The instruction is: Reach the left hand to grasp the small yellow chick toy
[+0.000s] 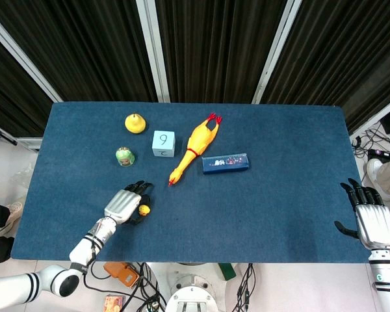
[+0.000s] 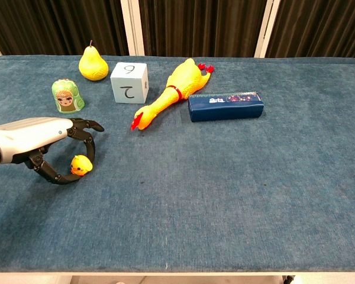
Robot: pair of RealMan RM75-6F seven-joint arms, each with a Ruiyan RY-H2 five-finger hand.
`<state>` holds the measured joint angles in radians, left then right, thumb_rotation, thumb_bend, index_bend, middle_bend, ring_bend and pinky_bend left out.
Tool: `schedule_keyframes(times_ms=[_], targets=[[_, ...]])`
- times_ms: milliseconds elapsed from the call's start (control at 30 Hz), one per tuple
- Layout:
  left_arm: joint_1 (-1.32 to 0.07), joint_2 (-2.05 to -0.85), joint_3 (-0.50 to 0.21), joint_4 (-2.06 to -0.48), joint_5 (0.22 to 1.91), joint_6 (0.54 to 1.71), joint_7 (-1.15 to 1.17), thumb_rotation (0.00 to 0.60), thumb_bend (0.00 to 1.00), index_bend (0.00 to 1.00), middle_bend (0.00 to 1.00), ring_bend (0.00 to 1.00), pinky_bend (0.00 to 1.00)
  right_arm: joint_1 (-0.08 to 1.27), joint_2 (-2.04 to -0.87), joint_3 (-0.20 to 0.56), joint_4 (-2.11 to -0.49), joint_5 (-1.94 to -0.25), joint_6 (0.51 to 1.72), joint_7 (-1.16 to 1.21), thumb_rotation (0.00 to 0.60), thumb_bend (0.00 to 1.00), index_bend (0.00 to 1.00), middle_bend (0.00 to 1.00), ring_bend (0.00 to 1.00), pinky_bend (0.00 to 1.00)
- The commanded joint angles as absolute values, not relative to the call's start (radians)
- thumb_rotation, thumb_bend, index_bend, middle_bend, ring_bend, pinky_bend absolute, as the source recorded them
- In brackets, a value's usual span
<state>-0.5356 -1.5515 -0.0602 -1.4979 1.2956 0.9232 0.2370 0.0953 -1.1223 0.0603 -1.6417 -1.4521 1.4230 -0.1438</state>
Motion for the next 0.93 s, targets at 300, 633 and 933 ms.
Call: schedule_keyframes(times_ms=[300,633,933], targets=[[-0.555,-1.447,-0.086,-1.603,1.284,0.957,0.288,0.6,0.41,0.56,0.13,0.04,0.18,0.096,-1.122,0.061,-1.64,-1.453,1.424,-0.137,0.6,0.26,0.2,0.15,0.22,0.17],[-0.585,-1.142,-0.174,-1.95,1.266,1.015,0.392,0.6,0.41,0.56,0.13,0.04,0.19,0.094,-1.123,0.058,-1.643,-1.456,1.427,-0.141,0.6,0.26,0.2,0.15,0.22,0.17],[-0.602,-0.987,-0.232,-2.08,1.18,1.061,0.455,0.6,0.41,0.56,0.13,0.04,0.19,0.093,-1.123,0.057,-1.645,-1.455,1.428,-0.142,0.6,0.26,0.2,0.15,0.22,0.17]])
